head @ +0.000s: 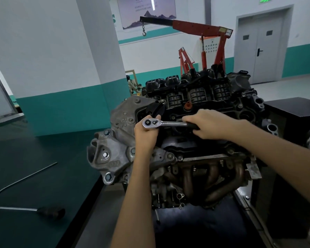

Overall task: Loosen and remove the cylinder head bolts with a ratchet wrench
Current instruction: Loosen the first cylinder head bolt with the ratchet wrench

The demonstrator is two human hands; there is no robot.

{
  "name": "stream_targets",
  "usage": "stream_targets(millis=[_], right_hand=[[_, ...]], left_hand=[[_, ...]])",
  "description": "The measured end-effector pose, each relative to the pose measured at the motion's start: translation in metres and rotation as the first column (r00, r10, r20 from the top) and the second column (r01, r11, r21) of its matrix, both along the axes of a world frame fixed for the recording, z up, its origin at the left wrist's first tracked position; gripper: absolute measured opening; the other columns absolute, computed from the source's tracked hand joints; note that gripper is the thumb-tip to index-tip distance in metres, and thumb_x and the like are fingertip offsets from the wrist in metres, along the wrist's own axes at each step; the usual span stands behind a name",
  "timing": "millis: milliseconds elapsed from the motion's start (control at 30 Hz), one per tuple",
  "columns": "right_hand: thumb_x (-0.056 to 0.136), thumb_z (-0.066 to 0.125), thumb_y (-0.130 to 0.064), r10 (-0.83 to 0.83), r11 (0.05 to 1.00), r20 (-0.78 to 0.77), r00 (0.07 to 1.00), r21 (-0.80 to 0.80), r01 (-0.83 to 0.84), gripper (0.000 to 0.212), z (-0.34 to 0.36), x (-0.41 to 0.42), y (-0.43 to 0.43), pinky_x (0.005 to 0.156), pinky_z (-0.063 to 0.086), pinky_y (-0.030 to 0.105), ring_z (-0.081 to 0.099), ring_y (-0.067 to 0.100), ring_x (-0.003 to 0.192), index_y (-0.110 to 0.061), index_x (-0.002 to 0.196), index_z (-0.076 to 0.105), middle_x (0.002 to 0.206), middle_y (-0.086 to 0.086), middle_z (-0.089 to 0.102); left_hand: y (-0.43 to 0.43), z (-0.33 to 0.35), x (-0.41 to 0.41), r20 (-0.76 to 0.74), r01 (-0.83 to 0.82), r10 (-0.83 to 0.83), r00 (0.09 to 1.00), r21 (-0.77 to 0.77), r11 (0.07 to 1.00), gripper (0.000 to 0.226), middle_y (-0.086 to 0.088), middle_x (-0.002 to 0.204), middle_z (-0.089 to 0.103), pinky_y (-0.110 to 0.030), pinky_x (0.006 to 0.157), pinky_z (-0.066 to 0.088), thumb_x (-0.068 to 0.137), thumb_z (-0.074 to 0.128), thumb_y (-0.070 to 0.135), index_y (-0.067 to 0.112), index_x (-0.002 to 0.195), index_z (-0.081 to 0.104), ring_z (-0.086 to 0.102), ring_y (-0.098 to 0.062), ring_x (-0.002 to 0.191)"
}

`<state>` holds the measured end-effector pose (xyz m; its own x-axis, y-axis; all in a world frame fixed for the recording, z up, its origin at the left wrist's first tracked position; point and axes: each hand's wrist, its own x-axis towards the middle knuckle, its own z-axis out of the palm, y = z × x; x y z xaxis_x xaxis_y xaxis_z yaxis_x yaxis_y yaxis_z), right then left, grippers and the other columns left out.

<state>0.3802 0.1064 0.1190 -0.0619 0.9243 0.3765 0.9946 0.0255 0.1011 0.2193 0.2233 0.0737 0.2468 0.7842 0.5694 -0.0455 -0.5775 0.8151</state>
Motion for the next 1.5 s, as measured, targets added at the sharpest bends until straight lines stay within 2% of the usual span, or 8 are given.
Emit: stream_targets(millis=[200,433,600,800,967,1167,1367,1500], right_hand=[[0.081,0.058,-0.02,-0.038,0.992,-0.259,0.965,0.103,0.067,0.025,-0.048,-0.034,-0.011,0.058,0.035,0.028,0.06,0.027,0.072,-0.031,0.085,0.036,0.064,-0.01,0.036],[0.081,0.054,-0.013,0.111,0.982,-0.834,0.541,0.174,0.067,0.022,-0.119,-0.141,-0.002,0.062,0.051,0.032,0.06,0.02,0.067,-0.025,0.094,0.042,0.071,-0.004,0.056],[0.076,0.058,-0.007,0.089,0.996,-0.665,0.742,0.069,-0.057,0.023,-0.084,-0.078,-0.015,0.054,0.042,0.026,0.057,0.021,0.061,-0.021,0.093,0.051,0.071,0.002,0.056],[0.087,0.056,-0.022,-0.037,0.999,0.132,0.991,0.007,0.037,0.036,0.005,0.001,0.002,0.059,0.035,0.028,0.06,0.027,0.077,-0.027,0.121,0.047,0.079,-0.002,0.052],[0.081,0.058,-0.021,-0.062,0.99,-0.164,0.984,0.113,0.081,0.02,-0.041,-0.03,-0.01,0.055,0.035,0.028,0.058,0.026,0.068,-0.028,0.092,0.042,0.064,-0.01,0.036],[0.08,0.057,-0.015,0.116,0.986,-0.792,0.6,0.164,0.027,0.024,-0.118,-0.127,-0.006,0.055,0.048,0.028,0.056,0.011,0.057,-0.023,0.099,0.044,0.067,-0.006,0.055],[0.076,0.058,-0.011,0.092,0.996,-0.677,0.731,0.074,-0.057,0.021,-0.095,-0.083,-0.011,0.056,0.05,0.034,0.059,0.02,0.061,-0.022,0.093,0.05,0.071,0.003,0.058],[0.079,0.061,-0.014,-0.003,0.999,-0.218,0.976,-0.051,-0.009,0.022,-0.027,-0.014,-0.01,0.051,0.036,0.023,0.057,0.016,0.06,-0.031,0.086,0.048,0.063,-0.01,0.045]], left_hand=[[0.002,0.003,0.007,0.044,-0.05,0.052,0.998,-0.041,0.998,0.047,0.009,0.056,0.029,-0.015,0.049,0.031,0.098,0.052,0.011,0.021,0.058,0.03,0.033,-0.002,0.044],[0.002,-0.001,0.005,0.014,-0.114,0.113,0.994,0.091,0.989,0.045,-0.006,0.058,0.032,-0.024,0.053,0.027,0.1,0.051,0.014,0.016,0.059,0.03,0.029,-0.014,0.056],[0.005,-0.003,0.005,0.007,-0.112,0.111,0.994,0.061,0.992,0.048,0.002,0.056,0.028,-0.022,0.052,0.025,0.094,0.06,0.011,0.018,0.059,0.029,0.025,-0.006,0.051],[0.004,0.0,0.003,0.003,0.002,-0.002,1.0,-0.012,1.0,0.041,0.001,0.058,0.032,-0.022,0.052,0.027,0.094,0.059,0.012,0.015,0.062,0.033,0.028,-0.009,0.056],[0.004,0.002,0.006,0.047,-0.022,0.023,0.999,-0.029,0.999,0.046,0.003,0.057,0.026,-0.019,0.05,0.024,0.098,0.052,0.009,0.017,0.059,0.028,0.025,-0.004,0.047],[-0.002,0.001,0.005,0.035,-0.095,0.093,0.995,0.083,0.992,0.046,0.002,0.057,0.029,-0.021,0.052,0.026,0.099,0.051,0.01,0.018,0.059,0.029,0.026,-0.011,0.055],[0.004,-0.002,0.004,0.023,-0.086,0.086,0.996,0.02,0.996,0.045,-0.002,0.057,0.028,-0.019,0.048,0.024,0.093,0.06,0.01,0.015,0.06,0.03,0.025,-0.007,0.053],[0.003,-0.004,0.003,0.035,-0.022,0.021,0.999,0.023,1.0,0.04,0.001,0.055,0.037,-0.021,0.053,0.03,0.092,0.062,0.012,0.005,0.06,0.038,0.033,-0.009,0.056]])
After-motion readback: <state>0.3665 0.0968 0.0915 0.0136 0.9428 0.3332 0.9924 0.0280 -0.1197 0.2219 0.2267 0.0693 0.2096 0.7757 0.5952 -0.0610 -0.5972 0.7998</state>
